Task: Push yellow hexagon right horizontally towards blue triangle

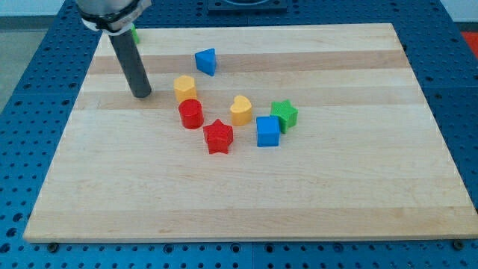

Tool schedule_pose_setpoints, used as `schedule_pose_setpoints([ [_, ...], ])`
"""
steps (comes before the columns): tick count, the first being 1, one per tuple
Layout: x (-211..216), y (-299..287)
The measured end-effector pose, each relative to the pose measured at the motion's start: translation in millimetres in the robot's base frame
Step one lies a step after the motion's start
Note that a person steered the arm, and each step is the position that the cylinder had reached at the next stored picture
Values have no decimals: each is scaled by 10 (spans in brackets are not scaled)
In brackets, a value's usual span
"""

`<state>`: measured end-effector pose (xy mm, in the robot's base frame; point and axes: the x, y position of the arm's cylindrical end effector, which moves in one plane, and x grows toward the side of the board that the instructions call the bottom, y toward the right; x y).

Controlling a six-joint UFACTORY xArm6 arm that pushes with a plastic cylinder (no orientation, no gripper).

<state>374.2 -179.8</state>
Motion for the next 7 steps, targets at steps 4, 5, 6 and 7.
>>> schedule_pose_setpoints([
  [4,96,918],
  [5,71,1038],
  [6,71,1020],
  [7,71,937],
])
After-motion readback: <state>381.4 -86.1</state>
